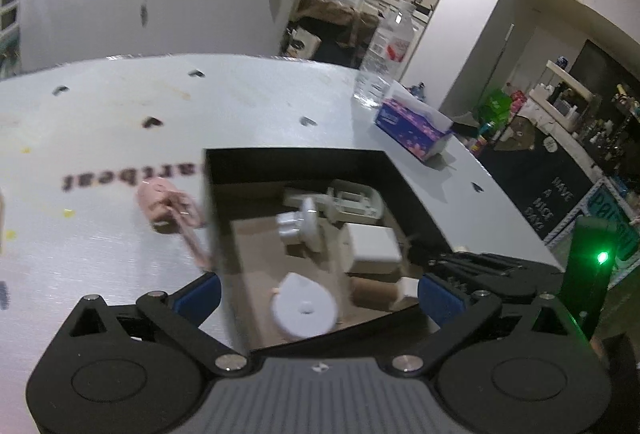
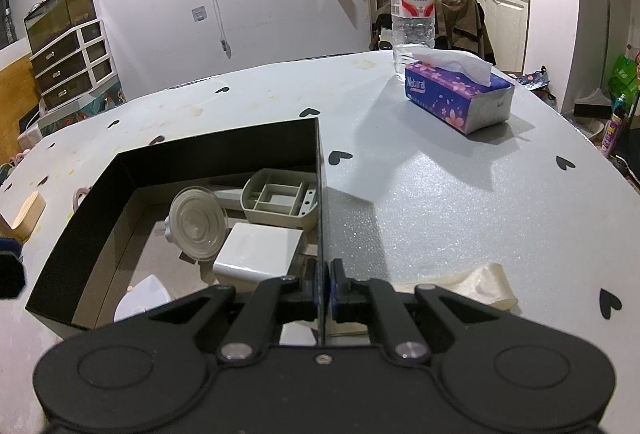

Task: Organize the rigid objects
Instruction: 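Move the left gripper to the wooden block and grasp it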

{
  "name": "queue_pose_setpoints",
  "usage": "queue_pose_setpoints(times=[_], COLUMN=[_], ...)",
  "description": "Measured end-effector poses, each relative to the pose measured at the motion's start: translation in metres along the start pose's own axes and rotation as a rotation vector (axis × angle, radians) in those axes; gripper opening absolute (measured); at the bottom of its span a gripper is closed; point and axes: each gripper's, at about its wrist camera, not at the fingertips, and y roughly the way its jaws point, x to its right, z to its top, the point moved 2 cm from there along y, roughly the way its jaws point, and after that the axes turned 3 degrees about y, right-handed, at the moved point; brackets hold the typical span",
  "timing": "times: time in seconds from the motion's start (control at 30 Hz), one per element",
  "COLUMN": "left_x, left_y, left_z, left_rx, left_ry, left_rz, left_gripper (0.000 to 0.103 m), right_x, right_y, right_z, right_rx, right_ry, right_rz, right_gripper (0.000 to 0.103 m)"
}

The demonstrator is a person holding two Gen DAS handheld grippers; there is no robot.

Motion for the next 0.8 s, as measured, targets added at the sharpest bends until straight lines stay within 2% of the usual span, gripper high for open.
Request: queue_pose_setpoints(times=[0.27, 0.43, 0.57, 0.8], left_x=[-0.040, -0.067, -0.090, -0.148], left_y=[-0.032, -0.051, -0.060, -0.063], left_z=[-0.011, -0.023, -0.032, -0.040], left_rx=[0.138, 0.250, 0.281, 0.294], left_ry=[0.045, 0.146, 0.193, 0.173], left_rz=[0.147, 0.304, 0.387, 0.481], left_gripper=[0.103, 0.103, 0.103, 0.103], right_x=[0.000, 0.000, -0.001, -0.002], right_y=[0.000, 0.000, 0.000, 0.000], right_z=[0.000, 0.000, -0.001, -0.001], right_rx=[0.000, -0.001, -0.003, -0.004], right_ry=[0.001, -0.001, -0.003, -0.001], right_rz=[0.000, 0.000, 0.001, 0.001], right_gripper=[0.006, 0.006, 0.006, 0.006])
